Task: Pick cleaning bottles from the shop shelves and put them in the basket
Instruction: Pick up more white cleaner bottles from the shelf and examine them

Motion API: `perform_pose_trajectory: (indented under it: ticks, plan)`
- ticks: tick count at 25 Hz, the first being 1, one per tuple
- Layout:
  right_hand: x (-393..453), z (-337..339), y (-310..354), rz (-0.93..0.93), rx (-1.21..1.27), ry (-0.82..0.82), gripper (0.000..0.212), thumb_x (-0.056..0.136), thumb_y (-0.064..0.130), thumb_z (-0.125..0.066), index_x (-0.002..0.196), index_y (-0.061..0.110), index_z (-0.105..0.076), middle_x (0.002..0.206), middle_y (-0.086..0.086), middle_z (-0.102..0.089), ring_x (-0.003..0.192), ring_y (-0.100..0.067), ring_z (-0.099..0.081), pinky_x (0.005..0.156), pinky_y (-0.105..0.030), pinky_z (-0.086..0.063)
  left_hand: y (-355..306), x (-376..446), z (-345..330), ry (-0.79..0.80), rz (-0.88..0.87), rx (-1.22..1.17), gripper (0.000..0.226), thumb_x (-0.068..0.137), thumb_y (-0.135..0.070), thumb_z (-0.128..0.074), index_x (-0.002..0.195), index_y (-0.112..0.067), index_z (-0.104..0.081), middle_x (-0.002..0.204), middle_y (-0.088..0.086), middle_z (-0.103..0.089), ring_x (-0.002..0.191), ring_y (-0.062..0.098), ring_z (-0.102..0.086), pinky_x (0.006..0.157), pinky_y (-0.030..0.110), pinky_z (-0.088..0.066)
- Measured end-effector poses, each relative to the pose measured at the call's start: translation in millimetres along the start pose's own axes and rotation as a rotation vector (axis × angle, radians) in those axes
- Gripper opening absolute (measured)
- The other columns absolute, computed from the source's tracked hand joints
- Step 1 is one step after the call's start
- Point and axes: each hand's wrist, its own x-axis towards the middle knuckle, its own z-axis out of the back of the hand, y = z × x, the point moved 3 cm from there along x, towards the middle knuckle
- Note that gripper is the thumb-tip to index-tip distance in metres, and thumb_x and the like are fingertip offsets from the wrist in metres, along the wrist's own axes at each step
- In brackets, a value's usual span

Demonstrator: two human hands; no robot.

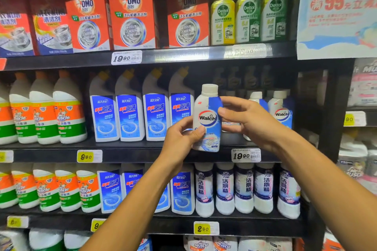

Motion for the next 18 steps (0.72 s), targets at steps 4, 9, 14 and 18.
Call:
perform_pose_trajectory:
  ticks: [4, 9, 14, 18]
  plan:
    - [10, 6, -7, 0.053, -0.063, -0.025, 0.023, 0.098, 0.010, -0.058, 0.111, 0.026, -0.068, 0.110, -0.003, -0.075, 0.100, -0.011, -0.071, 0.083, -0.026, -0.059, 0, 11, -4, 0.021, 0.034, 0.148, 0.020, 0.090, -0.009, -0.069, 0.107, -0.018, -0.066, 0.111, 0.003, -0.071, 0.085, 0.009, -0.074, 0.069, 0.025, -0.059]
    - [25, 17, -19, 0.047, -0.145, -0.078, 0.023, 0.103, 0.011, -0.050, 0.118, 0.022, -0.064, 0.112, 0.000, -0.073, 0.095, -0.005, -0.072, 0.074, -0.020, -0.057, 1, 36, -7, 0.053, 0.072, 0.317, 0.020, 0.088, -0.016, -0.072, 0.107, -0.020, -0.066, 0.110, 0.003, -0.070, 0.101, 0.016, -0.070, 0.082, 0.031, -0.059]
    - [37, 29, -24, 0.000, -0.193, -0.132, 0.021, 0.103, 0.016, -0.051, 0.119, 0.019, -0.065, 0.108, 0.000, -0.074, 0.091, -0.006, -0.072, 0.068, -0.019, -0.057, 5, 52, -12, 0.098, 0.139, 0.314, 0.025, 0.086, -0.017, -0.074, 0.110, -0.016, -0.065, 0.105, 0.003, -0.073, 0.088, 0.011, -0.073, 0.064, 0.018, -0.057]
    - [41, 39, -19, -0.108, -0.175, -0.254, 0.029, 0.099, 0.035, -0.059, 0.103, 0.010, -0.072, 0.084, 0.000, -0.077, 0.066, -0.012, -0.072, 0.053, -0.022, -0.054, -6, 57, -21, 0.104, 0.212, 0.273, 0.032, 0.088, -0.034, -0.072, 0.114, -0.019, -0.064, 0.091, -0.001, -0.077, 0.070, 0.010, -0.074, 0.052, 0.024, -0.055]
